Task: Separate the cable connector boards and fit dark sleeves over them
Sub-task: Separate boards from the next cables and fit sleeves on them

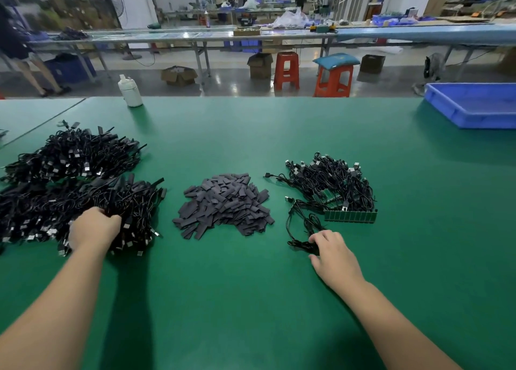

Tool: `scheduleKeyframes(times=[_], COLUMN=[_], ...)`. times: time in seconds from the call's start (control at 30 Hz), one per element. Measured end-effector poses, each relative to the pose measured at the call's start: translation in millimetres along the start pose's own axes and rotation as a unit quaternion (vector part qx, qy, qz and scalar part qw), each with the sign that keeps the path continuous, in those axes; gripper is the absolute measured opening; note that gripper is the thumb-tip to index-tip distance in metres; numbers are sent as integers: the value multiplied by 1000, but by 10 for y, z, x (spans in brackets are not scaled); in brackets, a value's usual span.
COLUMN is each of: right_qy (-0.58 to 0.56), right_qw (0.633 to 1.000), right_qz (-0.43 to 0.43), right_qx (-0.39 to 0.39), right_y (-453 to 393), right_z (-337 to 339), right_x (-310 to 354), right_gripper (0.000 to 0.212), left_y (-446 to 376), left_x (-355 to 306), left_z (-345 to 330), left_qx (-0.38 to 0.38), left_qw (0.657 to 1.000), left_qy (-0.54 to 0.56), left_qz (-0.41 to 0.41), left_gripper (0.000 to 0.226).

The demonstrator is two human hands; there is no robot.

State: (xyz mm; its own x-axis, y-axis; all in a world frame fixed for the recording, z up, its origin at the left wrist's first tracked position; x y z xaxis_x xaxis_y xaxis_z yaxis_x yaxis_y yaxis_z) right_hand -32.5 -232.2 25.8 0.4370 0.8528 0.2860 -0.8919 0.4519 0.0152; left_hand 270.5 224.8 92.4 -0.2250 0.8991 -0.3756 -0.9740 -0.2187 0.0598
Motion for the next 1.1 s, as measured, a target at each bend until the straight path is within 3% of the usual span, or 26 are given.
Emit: scheduleKeyframes(times=[0.17,0.3,0.4,0.5,0.57,0.63,0.73,0.8,0.97,1.1], right_qy=[-23,-52,-35,39,29,-5,-39,-67,-117,-172], right_qw=[1000,998,998,997,999,993,995,996,991,983], right_qz=[-3,-28,-47,-15,0,-8,-9,-6,-44,-62], right_qx=[0,7,-24,-61,22,114,93,63,38,34], right_y=[-38,-25,-4,-31,-92,-125,-151,-132,0,30], right_z=[7,15,73,134,-20,-185,-120,-48,-26,0], right_x=[-30,-75,-116,-54,-29,-30,8,54,29,0], right_gripper=[27,31,35,50,64,65,39,33,30,24], left_y=[148,467,723,982,1275,1566,1969,2207,2539,2714], left_x=[-75,-616,-1001,-1397,-1709,-1894,-1948,-1941,-2002,-2092], left_z=[75,309,284,-48,-414,-863,-1576,-1905,-2146,-2122], left_qx=[-90,-230,-232,-127,-30,95,298,393,454,480], left_qw=[995,955,937,941,929,921,893,842,735,712], left_qy=[-50,-2,64,110,112,132,233,344,503,511], left_qz=[-13,-188,-254,-293,-352,-354,-245,-134,25,40], left_gripper=[48,47,44,36,28,21,21,29,40,36])
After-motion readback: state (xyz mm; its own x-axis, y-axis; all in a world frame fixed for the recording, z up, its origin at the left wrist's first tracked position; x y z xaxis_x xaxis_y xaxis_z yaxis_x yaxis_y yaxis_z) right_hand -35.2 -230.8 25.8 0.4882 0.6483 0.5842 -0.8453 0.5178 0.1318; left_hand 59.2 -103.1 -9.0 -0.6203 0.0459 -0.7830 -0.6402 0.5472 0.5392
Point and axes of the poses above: each hand's wrist, its own y-axis away from the middle knuckle, its own z-axis out of the back of the hand, x = y × z, the point moved 10 cm from there along -y, towards the middle knuckle, and after that the axes turned 3 degrees about x, right-handed, at the moved point
